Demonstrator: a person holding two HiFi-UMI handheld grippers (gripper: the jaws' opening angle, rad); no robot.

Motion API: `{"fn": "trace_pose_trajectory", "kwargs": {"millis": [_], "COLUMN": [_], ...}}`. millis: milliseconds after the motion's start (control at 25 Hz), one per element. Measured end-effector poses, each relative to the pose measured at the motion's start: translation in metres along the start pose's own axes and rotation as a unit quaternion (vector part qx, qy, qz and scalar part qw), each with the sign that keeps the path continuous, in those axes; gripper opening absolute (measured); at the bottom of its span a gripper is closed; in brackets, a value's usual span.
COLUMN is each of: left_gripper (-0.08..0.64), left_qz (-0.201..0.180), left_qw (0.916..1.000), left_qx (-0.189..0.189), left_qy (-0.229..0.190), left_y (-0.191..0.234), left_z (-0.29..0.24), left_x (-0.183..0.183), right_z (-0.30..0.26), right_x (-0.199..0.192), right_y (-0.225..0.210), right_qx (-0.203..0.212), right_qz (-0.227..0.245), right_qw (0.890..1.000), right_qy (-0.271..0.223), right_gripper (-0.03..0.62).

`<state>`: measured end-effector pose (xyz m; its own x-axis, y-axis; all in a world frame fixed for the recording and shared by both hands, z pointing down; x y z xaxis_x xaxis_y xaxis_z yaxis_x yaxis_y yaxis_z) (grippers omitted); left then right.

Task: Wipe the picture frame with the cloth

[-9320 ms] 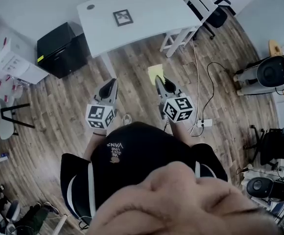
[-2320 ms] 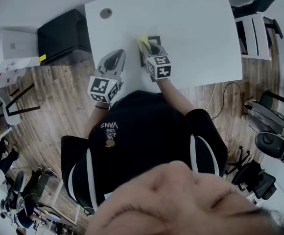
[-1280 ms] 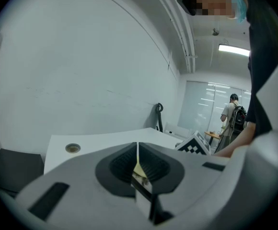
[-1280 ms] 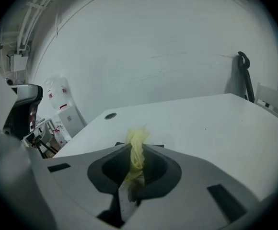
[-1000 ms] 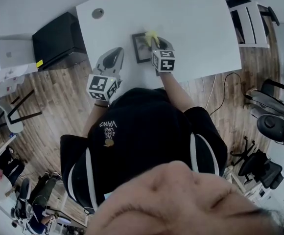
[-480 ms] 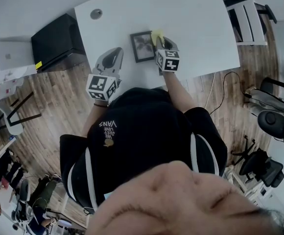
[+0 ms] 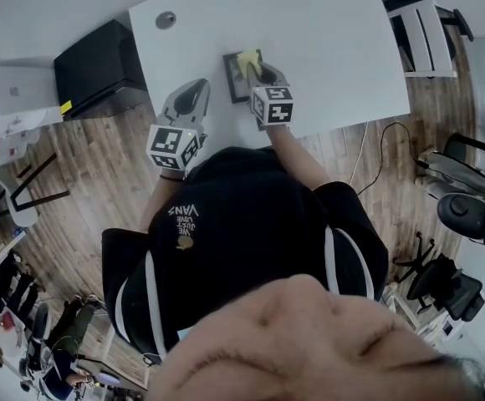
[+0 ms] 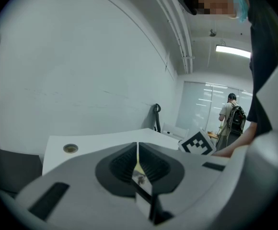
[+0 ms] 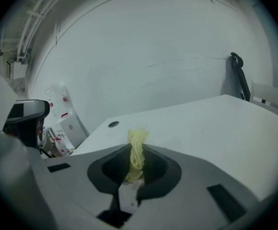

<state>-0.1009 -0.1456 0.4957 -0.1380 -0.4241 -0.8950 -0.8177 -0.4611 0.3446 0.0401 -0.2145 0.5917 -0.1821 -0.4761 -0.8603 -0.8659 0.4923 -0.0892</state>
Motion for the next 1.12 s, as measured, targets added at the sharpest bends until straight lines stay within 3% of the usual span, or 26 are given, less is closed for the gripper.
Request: {"fn": "trace_pose_trajectory", "kwargs": {"millis": [240, 560, 1120], "left_gripper": [0.02, 0.02, 0.02], "left_qz": [-0.002, 0.003, -0.01], "left_qw": [1.0, 0.9997, 0.9998], "left_qx": [0.006, 0.023, 0.014], "left_qy": [-0.001, 0.0, 0.006], "left_y": [-0.003, 0.003, -0.002], "left_z": [0.008, 0.025, 0.03], "left_x": [-0.002, -0.007, -0.01], "right_z": [-0.006, -0.009, -0.011], "right_x": [-0.004, -0.01, -0.023], "right_y": [0.028, 0.045, 0.034], "right_qx": [0.032, 0.044, 0.02], "right_qz": [0.015, 0.019, 0.025], "right_qw": [0.999, 0.999, 0.999], "right_qy": [0.007, 0.012, 0.025], "right_gripper": [0.051, 0.051, 0.051]}}
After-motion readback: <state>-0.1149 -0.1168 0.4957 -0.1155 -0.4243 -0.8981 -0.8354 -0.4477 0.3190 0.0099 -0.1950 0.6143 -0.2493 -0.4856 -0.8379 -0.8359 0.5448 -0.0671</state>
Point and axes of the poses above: the fingertips, and each gripper's own axes: z backward along the fingers, y to its left, x out of its top, the point moved 3 cm from there along z, backward along the fingers, and after that the axes turned 10 degrees about z, right-handed, at the moved point
